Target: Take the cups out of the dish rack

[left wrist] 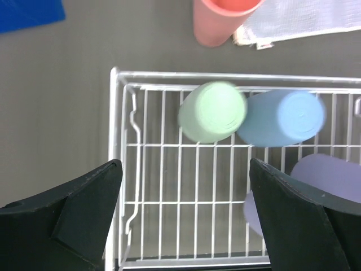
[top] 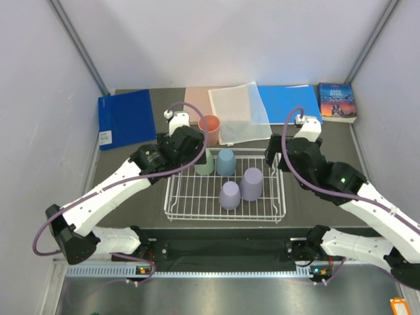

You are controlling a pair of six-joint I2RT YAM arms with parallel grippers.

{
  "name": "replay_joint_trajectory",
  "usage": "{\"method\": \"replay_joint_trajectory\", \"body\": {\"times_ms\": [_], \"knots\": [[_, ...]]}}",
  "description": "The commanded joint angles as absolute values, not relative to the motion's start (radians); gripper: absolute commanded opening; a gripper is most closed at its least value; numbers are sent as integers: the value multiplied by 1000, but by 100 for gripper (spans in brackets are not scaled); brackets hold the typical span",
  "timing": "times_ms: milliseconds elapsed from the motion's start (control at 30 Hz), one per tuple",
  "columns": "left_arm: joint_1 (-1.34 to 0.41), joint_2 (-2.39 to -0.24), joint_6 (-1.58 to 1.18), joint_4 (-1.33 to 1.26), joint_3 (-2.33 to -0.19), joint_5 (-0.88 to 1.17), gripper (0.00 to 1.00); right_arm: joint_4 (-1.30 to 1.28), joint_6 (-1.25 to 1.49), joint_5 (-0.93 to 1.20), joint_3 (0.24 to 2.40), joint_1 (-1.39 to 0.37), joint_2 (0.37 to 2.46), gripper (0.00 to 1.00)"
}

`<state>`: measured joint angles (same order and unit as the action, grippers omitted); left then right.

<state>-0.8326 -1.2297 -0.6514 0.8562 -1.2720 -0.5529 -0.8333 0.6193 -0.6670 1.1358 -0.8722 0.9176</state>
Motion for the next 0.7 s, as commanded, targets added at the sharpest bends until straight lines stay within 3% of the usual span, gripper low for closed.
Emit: {"method": "replay_joint_trajectory", "body": {"times_ms": [0,300,667], "knots": [[-887,-1328,-618,818,-1409,-571,99,-758,577,-630,1187,-870,989,100],[-956,-1611,-572,785,-1627,-594,99,-738,538,-640,1192,-870,974,100],[-950,-1723,-563,715,-1595,-571,99,-749,526,-667,1209,-868,919,100]]}}
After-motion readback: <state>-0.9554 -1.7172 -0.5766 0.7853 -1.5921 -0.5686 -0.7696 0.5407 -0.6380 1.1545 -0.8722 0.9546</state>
